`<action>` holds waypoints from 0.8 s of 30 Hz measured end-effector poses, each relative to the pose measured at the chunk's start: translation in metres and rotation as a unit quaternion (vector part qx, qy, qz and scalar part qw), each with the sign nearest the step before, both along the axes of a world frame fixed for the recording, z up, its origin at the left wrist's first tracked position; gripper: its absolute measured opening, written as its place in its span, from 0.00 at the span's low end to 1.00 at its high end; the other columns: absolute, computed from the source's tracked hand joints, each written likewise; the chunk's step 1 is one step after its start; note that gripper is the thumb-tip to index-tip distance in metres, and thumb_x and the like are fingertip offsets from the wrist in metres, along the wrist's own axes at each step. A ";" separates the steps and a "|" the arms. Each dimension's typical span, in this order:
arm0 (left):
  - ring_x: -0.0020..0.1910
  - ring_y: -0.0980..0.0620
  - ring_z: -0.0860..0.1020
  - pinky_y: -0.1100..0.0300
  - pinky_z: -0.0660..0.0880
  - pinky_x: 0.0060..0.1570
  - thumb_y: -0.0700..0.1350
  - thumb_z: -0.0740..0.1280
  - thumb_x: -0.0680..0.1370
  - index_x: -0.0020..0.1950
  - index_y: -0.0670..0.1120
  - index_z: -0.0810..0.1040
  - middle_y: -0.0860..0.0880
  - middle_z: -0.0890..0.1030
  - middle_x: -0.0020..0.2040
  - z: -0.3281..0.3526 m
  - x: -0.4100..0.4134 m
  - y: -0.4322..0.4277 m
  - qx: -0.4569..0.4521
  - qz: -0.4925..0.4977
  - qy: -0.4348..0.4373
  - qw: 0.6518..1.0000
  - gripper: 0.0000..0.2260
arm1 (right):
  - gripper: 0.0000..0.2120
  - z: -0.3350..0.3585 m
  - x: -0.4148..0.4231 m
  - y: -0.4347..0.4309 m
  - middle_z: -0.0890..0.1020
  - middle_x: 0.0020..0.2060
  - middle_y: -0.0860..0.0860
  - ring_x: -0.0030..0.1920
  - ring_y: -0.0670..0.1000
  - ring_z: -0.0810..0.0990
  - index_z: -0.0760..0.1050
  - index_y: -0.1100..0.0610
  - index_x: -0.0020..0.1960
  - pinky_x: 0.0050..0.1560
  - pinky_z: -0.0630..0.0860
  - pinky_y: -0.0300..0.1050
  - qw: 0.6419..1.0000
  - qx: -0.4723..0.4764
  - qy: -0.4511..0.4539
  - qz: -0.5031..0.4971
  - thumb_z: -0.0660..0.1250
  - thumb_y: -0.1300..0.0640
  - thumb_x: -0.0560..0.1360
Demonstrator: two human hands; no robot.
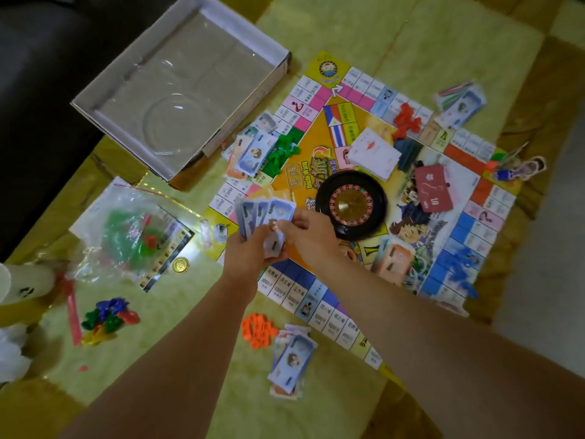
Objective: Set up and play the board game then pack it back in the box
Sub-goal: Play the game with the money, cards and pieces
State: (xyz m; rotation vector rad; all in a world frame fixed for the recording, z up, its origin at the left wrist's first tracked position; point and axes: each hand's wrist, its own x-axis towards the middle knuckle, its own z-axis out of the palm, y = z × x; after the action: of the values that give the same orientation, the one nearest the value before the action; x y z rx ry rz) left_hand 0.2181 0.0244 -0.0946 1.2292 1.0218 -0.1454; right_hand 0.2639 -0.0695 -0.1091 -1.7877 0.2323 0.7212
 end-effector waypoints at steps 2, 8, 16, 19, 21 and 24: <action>0.27 0.50 0.80 0.60 0.79 0.30 0.37 0.65 0.79 0.41 0.42 0.78 0.46 0.80 0.30 0.004 -0.003 -0.014 0.006 -0.021 -0.011 1.000 0.07 | 0.09 0.002 -0.004 -0.018 0.83 0.42 0.61 0.38 0.52 0.78 0.79 0.66 0.48 0.47 0.78 0.54 1.000 -0.007 0.002 -0.026 0.70 0.60 0.74; 0.36 0.47 0.81 0.59 0.79 0.31 0.43 0.64 0.80 0.51 0.38 0.78 0.42 0.80 0.40 0.005 -0.017 -0.043 -0.031 -0.052 -0.005 0.998 0.09 | 0.05 0.004 -0.025 -0.056 0.79 0.33 0.52 0.34 0.48 0.75 0.80 0.61 0.42 0.39 0.75 0.46 0.998 -0.021 -0.011 -0.059 0.70 0.59 0.74; 0.38 0.49 0.81 0.61 0.80 0.31 0.42 0.64 0.81 0.45 0.42 0.77 0.44 0.80 0.41 0.008 -0.034 -0.086 -0.014 -0.100 0.000 0.995 0.07 | 0.05 0.000 -0.048 -0.115 0.83 0.45 0.59 0.44 0.56 0.80 0.78 0.62 0.48 0.48 0.77 0.53 0.990 -0.078 0.005 -0.114 0.66 0.60 0.78; 0.38 0.47 0.79 0.60 0.80 0.31 0.39 0.62 0.81 0.43 0.43 0.75 0.44 0.77 0.41 0.008 -0.038 -0.101 -0.012 -0.114 0.023 0.993 0.07 | 0.06 0.001 -0.056 -0.133 0.77 0.38 0.61 0.37 0.55 0.74 0.75 0.61 0.42 0.41 0.72 0.52 0.991 -0.052 0.035 -0.120 0.65 0.61 0.77; 0.41 0.45 0.79 0.57 0.80 0.35 0.38 0.60 0.81 0.43 0.45 0.74 0.44 0.78 0.42 0.005 -0.042 -0.107 -0.016 -0.142 0.038 0.989 0.08 | 0.09 0.003 -0.060 -0.139 0.74 0.33 0.56 0.34 0.53 0.71 0.74 0.57 0.38 0.38 0.69 0.47 0.991 -0.027 0.057 -0.118 0.65 0.63 0.77; 0.42 0.46 0.80 0.55 0.79 0.38 0.37 0.60 0.80 0.44 0.47 0.77 0.43 0.81 0.45 0.002 -0.049 -0.109 -0.010 -0.172 0.052 0.984 0.09 | 0.05 0.005 -0.067 -0.142 0.75 0.32 0.51 0.32 0.48 0.71 0.76 0.57 0.42 0.37 0.69 0.43 0.992 -0.018 0.062 -0.108 0.65 0.63 0.77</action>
State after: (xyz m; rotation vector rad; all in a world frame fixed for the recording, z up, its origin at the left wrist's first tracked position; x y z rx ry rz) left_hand 0.1686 -0.0850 -0.0925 1.3839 0.8861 -0.4920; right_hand 0.1971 -0.2119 -0.1042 -1.7205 0.5170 0.6769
